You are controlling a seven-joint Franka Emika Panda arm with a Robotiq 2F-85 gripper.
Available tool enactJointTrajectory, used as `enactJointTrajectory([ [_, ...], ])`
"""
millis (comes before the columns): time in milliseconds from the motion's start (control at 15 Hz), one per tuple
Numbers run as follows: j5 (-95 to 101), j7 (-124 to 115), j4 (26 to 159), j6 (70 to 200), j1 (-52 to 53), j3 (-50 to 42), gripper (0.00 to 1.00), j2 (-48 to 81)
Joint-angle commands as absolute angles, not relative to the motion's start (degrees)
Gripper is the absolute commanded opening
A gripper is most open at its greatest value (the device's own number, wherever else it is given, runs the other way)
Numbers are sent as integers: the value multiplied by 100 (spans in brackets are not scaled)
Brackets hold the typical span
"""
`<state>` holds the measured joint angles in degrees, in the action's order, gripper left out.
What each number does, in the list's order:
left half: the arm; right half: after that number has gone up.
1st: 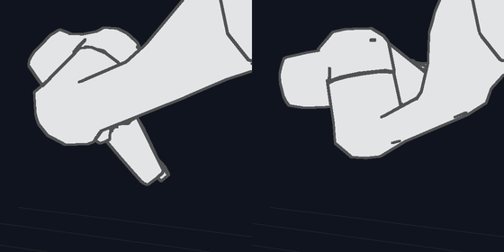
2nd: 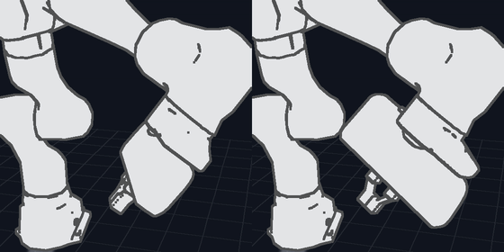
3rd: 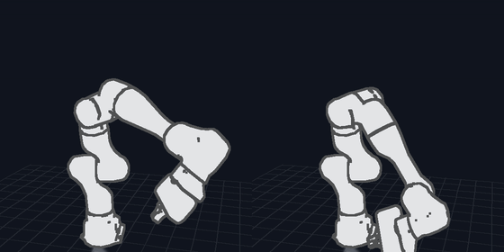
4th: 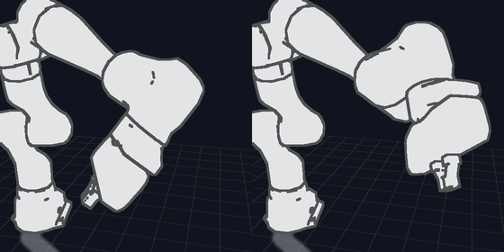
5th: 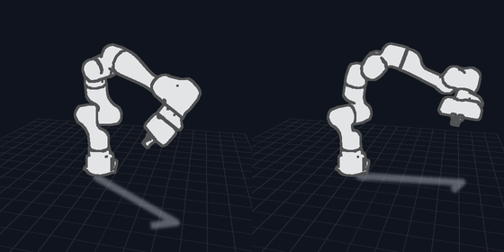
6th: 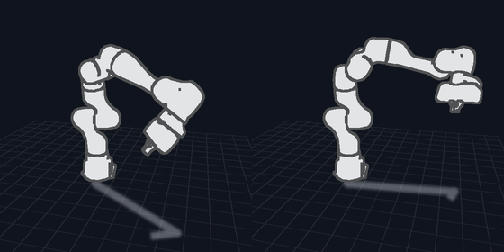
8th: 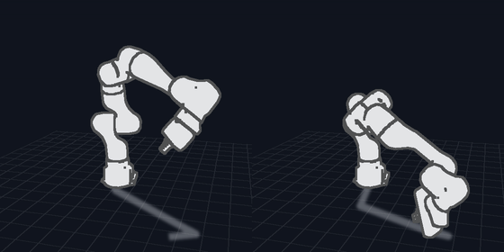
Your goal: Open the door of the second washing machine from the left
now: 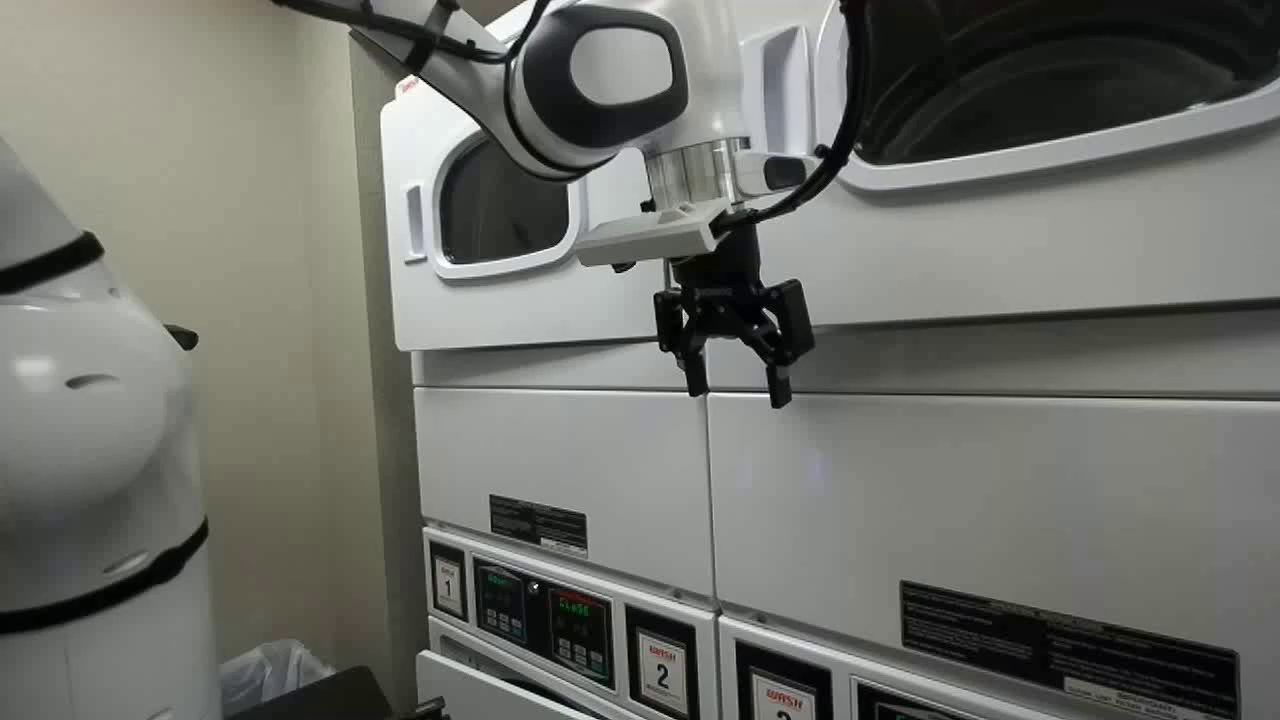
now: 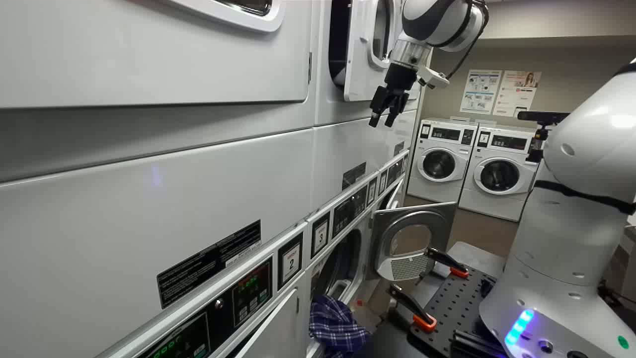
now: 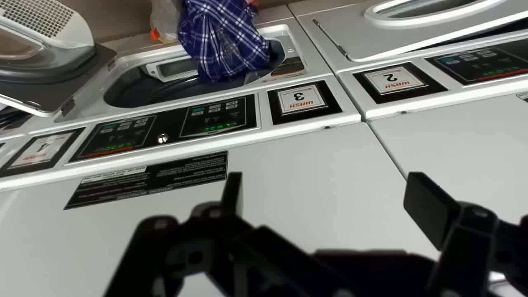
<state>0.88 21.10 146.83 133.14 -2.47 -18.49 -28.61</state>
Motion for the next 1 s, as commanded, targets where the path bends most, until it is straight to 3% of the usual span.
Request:
enactJointTrajectory([
  [0, 3, 2170, 14673, 13298, -372, -1727, 100, -2843],
  [933, 61, 1936, 14058, 13268, 179, -547, 100, -4054],
])
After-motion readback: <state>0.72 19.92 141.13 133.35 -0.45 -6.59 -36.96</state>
